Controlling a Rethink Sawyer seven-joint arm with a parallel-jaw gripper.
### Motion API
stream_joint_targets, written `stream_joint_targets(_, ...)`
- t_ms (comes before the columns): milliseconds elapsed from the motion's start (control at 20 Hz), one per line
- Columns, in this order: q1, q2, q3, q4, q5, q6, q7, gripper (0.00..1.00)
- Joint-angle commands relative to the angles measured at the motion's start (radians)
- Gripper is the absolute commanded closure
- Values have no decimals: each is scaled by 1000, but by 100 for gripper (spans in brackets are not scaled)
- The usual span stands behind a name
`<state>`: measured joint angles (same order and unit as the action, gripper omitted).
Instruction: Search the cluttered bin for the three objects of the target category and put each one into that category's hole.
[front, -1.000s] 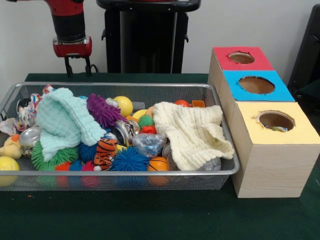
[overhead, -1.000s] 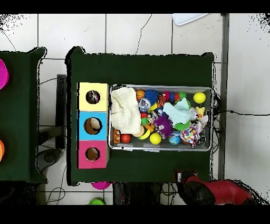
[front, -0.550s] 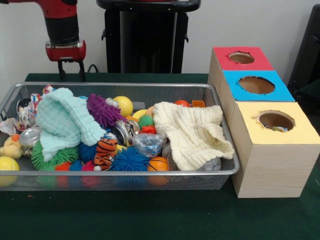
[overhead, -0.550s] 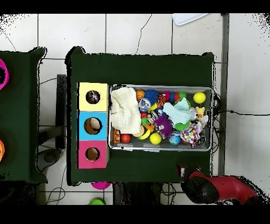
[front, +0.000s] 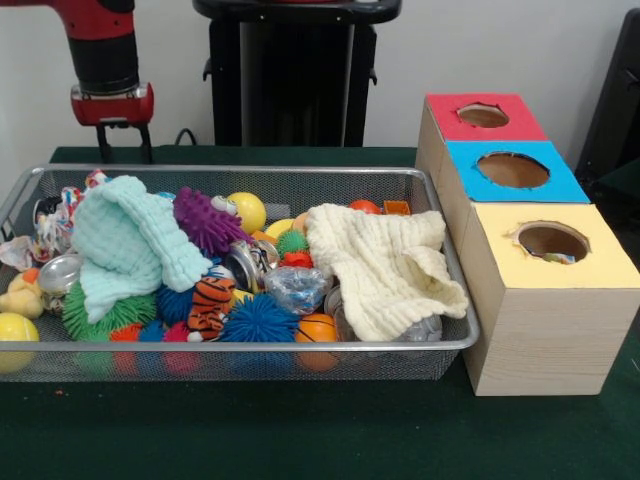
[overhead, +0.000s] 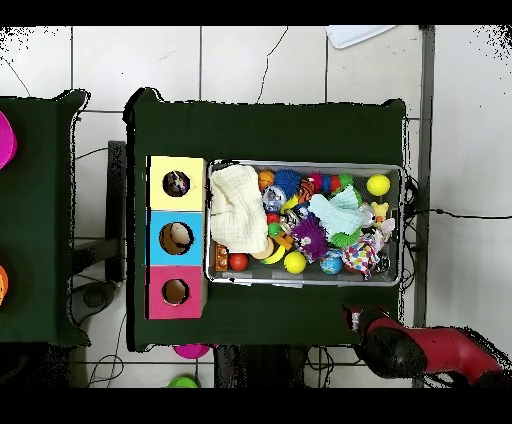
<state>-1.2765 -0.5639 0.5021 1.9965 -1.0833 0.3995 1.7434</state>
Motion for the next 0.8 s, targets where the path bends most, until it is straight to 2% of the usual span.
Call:
stream_joint_targets(50, -24, -28, 125, -122, 46, 166, -388, 0)
stream_joint_targets(350, -25, -51, 140, -120, 56, 190, -387, 0)
stream_joint_targets(650, -35, -142, 165, -66, 152, 263, -387, 0)
stream_joint_targets(800, -32, -169, 182, -56, 172, 283, -394, 0)
